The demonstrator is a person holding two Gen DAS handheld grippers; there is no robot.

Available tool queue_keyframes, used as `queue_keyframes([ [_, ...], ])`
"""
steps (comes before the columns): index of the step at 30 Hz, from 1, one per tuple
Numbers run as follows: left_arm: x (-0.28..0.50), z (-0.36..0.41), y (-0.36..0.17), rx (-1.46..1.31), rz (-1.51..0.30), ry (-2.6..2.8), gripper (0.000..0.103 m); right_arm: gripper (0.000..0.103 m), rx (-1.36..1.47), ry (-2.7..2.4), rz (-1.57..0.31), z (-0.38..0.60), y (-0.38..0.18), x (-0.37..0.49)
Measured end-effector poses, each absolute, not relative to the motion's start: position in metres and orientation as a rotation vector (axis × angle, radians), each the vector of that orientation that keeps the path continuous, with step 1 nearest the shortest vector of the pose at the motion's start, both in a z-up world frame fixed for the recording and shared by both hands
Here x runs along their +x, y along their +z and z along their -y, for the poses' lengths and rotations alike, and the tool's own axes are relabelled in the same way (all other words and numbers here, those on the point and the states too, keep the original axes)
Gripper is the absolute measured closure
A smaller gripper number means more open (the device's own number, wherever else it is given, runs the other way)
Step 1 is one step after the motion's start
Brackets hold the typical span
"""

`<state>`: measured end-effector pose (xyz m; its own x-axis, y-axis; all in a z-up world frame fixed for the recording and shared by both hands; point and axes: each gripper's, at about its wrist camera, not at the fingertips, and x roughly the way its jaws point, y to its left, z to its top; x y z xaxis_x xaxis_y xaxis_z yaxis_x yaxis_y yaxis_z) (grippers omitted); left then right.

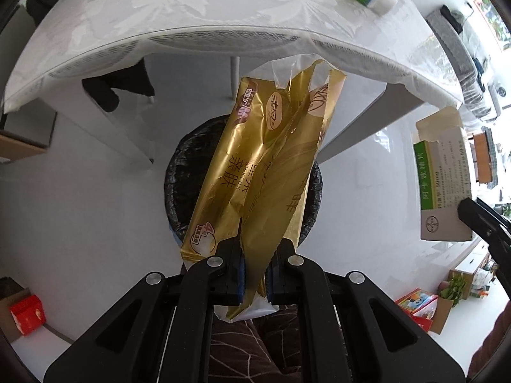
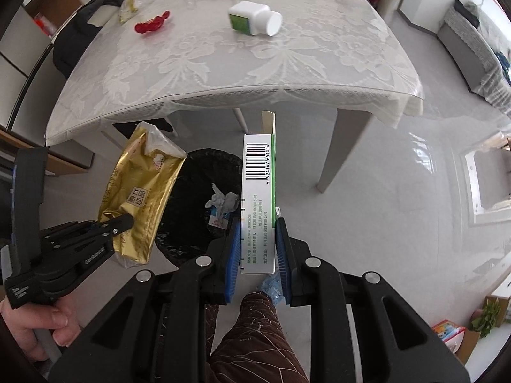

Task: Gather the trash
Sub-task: 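Carry the gold bag and medicine box in both tools over the trash bin, then open the left tool to drop the gold bag into the bin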

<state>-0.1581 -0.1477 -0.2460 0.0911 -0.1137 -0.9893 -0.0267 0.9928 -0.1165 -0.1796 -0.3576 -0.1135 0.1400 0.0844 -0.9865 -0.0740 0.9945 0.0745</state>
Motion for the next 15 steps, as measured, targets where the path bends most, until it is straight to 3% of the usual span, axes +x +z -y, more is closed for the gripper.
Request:
queue_keyframes([
  [12,-0.148,0.158,-0.272,-0.065,-1.497,-0.085,0.092,0.083,0.018,0.103,-1.449,0.360,-0.120,-0.179],
  [13,-0.147,0.158,-0.273,-0.067,-1.493,-0.078,0.089,0.083,0.018,0.102,-1.451,0.359,-0.121,-0.178],
  [15,-0.147,0.156,-0.273,-0.067,-1.480,-0.075,0.069,0.083,0.019,0.102,-1.454,0.358,-0.122,-0.177],
])
